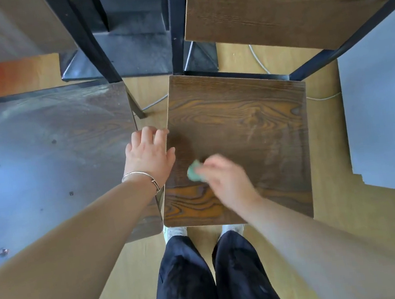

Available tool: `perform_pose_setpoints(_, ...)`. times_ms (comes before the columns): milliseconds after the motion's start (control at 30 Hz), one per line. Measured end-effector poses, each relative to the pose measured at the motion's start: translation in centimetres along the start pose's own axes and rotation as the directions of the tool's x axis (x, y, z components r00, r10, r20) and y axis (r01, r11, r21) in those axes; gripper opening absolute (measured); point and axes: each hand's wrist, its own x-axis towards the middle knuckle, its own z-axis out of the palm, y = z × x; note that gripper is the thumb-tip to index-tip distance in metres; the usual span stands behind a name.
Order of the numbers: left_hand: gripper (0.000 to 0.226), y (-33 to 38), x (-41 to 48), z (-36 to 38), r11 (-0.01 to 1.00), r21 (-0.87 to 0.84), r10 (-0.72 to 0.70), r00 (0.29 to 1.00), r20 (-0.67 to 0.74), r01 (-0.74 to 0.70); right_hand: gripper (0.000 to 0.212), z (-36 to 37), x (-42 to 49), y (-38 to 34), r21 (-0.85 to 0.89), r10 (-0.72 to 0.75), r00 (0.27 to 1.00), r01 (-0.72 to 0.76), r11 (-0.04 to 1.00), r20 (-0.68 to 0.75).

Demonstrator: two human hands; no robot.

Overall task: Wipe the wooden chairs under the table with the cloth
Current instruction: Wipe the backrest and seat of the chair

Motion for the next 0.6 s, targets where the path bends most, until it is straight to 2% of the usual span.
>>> perform_pose_setpoints(67, 0.046, 0.2, 0.4, 0.3, 1.0, 0.003, -0.005, 1.0, 0.002, 0.005, 0.018, -3.4, 3.6, 2.9, 0.016, 0.052, 0.966, -0.05, 0.999, -0.254)
perform_pose_setpoints(100, 0.046, 0.4, 0.6, 0.5, 1.0, 0.004, -0.004, 1.0, 0.005, 0.004, 0.018, -5.2, 5.4, 4.5, -0.002, 0.108, 0.939, -0.115, 0.993, -0.328)
perform_pose_setpoints(167, 0.046, 1.0, 0.7, 0.8, 1.0, 0.003, 0.003, 1.0, 0.01, -0.003, 0.022, -8.3, 8.2, 7.1, -0.009, 0.258, 0.897, -0.28, 0.96, -0.36)
perform_pose_setpoints(233, 0.046, 1.6, 0.7, 1.0, 1.0, -0.002, 0.012, 1.0, 0.008, -0.012, 0.027, -9.3, 9.4, 8.8, -0.018, 0.337, 0.868, -0.369, 0.929, -0.365)
perform_pose_setpoints(367, 0.045, 2.9, 0.3, 1.2, 0.999, -0.014, 0.036, 0.999, 0.017, -0.036, 0.026, -7.5, 7.6, 8.3, -0.024, 0.286, 0.888, -0.315, 0.949, -0.36)
perform_pose_setpoints(467, 0.045, 3.4, -0.5, 1.4, 0.999, -0.004, 0.036, 0.998, 0.041, -0.036, 0.023, -4.3, 3.3, 6.8, -0.032, 0.159, 0.938, -0.178, 0.984, -0.309)
perform_pose_setpoints(533, 0.045, 3.7, -1.1, 1.6, 0.999, 0.009, 0.035, 0.998, 0.056, -0.035, 0.024, -1.9, -0.6, 5.7, -0.029, 0.077, 0.968, -0.086, 0.996, -0.238)
perform_pose_setpoints(600, 0.045, 4.3, -1.8, 1.8, 0.999, 0.024, 0.034, 0.997, 0.074, -0.035, 0.026, 0.1, -4.4, 4.2, -0.05, 0.06, 0.993, -0.066, 0.997, -0.102)
